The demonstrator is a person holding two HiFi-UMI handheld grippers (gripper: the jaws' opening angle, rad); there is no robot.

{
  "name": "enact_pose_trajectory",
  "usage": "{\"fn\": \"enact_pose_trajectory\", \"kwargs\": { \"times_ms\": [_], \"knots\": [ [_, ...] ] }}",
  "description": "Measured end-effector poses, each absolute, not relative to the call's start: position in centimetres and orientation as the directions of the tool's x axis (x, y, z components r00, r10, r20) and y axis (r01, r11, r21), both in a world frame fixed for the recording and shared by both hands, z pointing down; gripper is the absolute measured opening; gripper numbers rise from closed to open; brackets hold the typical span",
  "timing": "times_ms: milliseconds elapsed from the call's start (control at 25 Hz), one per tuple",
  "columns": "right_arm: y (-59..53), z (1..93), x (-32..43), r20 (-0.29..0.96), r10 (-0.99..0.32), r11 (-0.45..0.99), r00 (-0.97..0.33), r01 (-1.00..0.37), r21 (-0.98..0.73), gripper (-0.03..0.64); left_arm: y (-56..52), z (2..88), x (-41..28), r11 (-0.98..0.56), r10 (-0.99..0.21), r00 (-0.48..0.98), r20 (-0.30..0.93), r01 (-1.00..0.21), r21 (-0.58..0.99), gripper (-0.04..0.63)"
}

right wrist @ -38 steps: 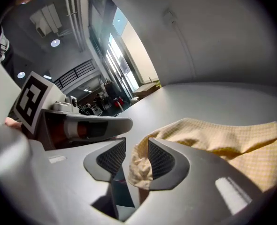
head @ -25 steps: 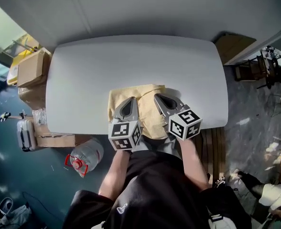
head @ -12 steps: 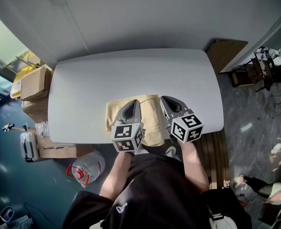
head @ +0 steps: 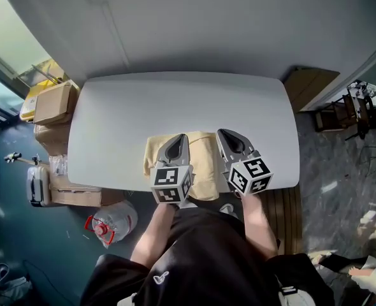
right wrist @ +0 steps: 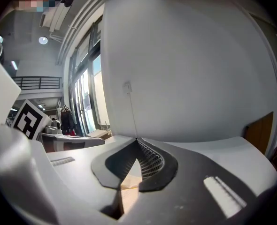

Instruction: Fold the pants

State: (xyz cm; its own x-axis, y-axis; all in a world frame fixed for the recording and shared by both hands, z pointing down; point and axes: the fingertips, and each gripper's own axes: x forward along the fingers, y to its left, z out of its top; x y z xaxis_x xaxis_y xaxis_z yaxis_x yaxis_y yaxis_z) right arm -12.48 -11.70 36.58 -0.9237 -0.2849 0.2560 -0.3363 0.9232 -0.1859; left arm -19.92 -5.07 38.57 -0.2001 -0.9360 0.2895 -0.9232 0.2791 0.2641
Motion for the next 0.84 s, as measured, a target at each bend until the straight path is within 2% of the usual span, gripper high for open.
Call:
{"fn": "enact_pose_trajectory", "kwargs": {
  "times_ms": [480,840],
  "knots": [
    [-11.9,32.0,-12.3,0.073,-0.334,0.934,-0.940,-0.340,-0.107,0.005,-6.0,35.1,-20.2,0.265,-0.953,-0.223,0.205,-0.942,0.207,0.003],
    [-12.5,27.4,-10.8,-0.051,-0.381,0.924,-0.923,-0.378,-0.056,0.005,-5.8,29.5,-20.2,0.260,-0.966,-0.256,0.048,-0.958,0.117,0.003]
  ]
}}
